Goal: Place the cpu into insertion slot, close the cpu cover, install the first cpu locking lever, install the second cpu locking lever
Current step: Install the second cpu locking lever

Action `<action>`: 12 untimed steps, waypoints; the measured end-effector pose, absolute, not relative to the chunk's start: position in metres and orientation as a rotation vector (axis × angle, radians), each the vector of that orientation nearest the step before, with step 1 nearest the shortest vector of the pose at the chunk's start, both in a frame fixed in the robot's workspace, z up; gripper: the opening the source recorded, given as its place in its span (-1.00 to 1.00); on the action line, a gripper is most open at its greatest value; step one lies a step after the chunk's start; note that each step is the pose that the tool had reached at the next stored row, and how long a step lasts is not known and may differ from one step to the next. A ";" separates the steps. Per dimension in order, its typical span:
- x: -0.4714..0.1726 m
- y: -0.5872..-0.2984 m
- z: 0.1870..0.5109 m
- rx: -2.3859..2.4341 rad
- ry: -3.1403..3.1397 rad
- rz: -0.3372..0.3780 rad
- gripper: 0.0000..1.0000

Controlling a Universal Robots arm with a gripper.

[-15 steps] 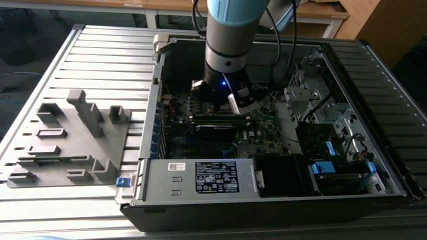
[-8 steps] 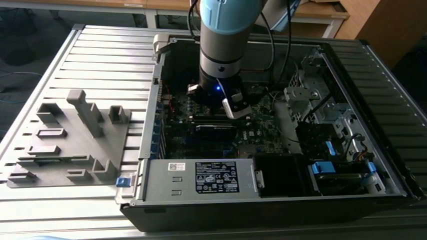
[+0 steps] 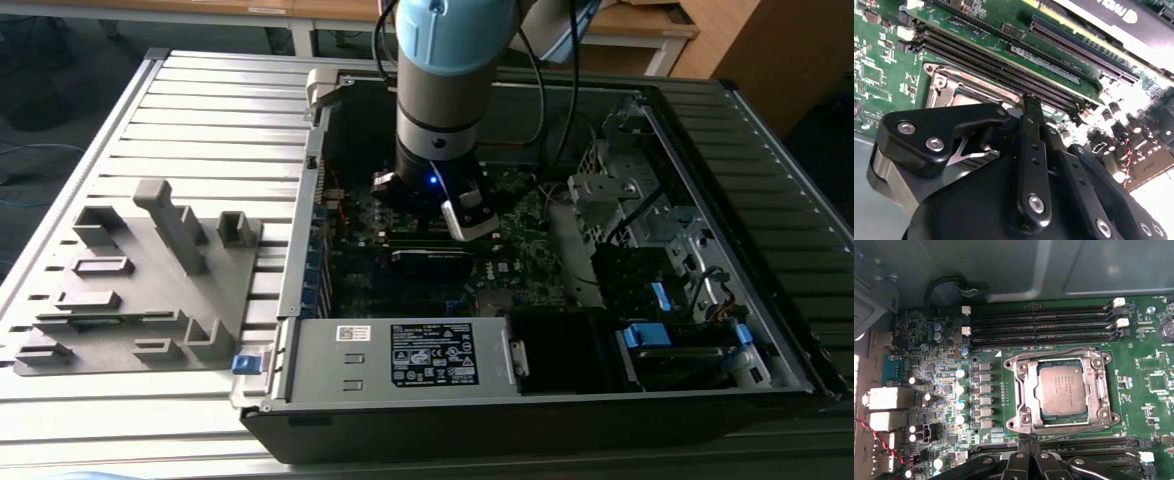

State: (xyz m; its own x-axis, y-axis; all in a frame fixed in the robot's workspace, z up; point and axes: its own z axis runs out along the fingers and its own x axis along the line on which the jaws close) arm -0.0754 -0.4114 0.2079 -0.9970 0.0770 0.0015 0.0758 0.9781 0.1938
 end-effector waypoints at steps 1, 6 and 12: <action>-0.076 -0.411 0.207 0.121 3.118 0.307 -0.79; -0.077 -0.411 0.205 0.121 3.118 0.313 -0.79; -0.077 -0.413 0.203 0.121 3.115 0.350 -0.79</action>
